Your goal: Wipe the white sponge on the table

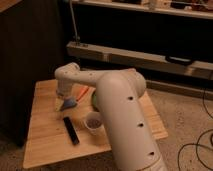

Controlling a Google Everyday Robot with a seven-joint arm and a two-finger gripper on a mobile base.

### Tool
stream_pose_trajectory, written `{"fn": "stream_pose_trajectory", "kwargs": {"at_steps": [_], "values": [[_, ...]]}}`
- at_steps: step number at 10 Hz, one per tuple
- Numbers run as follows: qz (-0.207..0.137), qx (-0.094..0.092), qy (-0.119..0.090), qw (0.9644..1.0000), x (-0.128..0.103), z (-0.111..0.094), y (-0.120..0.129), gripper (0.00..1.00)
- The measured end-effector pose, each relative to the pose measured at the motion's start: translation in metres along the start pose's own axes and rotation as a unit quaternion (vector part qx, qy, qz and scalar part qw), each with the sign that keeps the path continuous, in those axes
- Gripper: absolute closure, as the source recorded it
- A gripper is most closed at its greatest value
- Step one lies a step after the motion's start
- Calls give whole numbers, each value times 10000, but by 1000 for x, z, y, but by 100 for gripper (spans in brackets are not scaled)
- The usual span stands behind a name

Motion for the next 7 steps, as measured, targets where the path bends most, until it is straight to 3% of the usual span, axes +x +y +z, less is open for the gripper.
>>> {"fn": "stream_pose_trajectory", "kwargs": {"at_steps": [2, 5, 7], "values": [[-142, -68, 84, 9998, 5, 8, 3, 22], [-295, -156, 191, 9993, 15, 18, 3, 49], [-371, -222, 264, 9987, 19, 24, 3, 53]]}}
